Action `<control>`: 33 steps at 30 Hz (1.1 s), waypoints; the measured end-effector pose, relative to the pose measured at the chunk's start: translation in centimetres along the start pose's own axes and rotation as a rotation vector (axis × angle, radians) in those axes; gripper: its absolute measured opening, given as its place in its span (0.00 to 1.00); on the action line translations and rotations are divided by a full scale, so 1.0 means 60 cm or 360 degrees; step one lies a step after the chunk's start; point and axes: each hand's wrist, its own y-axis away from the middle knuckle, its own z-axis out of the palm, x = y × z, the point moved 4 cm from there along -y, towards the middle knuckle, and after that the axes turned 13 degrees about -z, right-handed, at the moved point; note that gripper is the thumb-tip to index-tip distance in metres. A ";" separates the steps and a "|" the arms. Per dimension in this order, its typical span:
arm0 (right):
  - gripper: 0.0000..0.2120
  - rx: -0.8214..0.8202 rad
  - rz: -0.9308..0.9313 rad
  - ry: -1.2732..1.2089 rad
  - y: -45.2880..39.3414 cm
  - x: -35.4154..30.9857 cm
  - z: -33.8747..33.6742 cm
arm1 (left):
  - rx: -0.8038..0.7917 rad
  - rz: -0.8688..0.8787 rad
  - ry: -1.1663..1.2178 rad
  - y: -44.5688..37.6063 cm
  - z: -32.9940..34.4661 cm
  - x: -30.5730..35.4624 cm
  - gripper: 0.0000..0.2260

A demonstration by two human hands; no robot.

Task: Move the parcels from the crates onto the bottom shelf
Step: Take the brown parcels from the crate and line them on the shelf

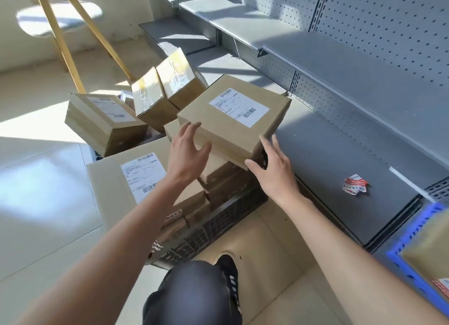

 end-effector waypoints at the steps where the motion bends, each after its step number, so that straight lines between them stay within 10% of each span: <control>1: 0.34 0.0019 -0.0001 -0.0015 -0.006 0.003 0.007 | -0.0009 -0.0036 0.0031 -0.012 0.001 -0.005 0.26; 22: 0.27 0.0660 -0.0329 0.0153 -0.061 -0.006 0.031 | -0.0029 -0.0046 0.0186 -0.021 0.027 -0.056 0.24; 33: 0.32 0.0193 0.0057 -0.0121 -0.104 0.044 0.014 | -0.0175 -0.0217 0.0503 -0.087 0.026 -0.045 0.27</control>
